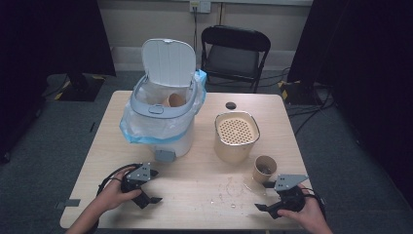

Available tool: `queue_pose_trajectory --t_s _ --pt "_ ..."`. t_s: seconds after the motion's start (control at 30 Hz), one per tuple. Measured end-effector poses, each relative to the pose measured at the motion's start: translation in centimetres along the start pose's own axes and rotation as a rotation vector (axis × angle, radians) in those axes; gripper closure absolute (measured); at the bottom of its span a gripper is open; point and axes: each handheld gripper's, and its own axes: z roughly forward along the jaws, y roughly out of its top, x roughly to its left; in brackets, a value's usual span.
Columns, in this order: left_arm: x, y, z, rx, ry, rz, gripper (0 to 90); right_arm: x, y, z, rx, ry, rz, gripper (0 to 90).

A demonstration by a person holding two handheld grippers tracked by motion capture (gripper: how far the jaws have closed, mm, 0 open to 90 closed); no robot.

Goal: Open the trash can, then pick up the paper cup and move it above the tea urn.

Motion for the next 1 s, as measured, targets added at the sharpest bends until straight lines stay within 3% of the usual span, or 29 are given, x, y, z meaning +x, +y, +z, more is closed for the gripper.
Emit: queue_pose_trajectory --t_s 0.37,0.67,1.0 --pt "0.0 0.0 0.0 0.005 0.002 0.002 2.1 -1.2 -0.4 -0.4 -0.006 -0.044 0.037 18.7" --pt "0.0 0.1 0.0 0.013 0.008 0.004 1.9 -2.7 -1.2 -0.9 -0.02 -0.099 0.093 19.7" --pt "-0.1 0.0 0.0 0.002 0.005 0.0 1.8 -4.4 -1.0 -0.4 -0.022 -0.151 0.103 20.1"
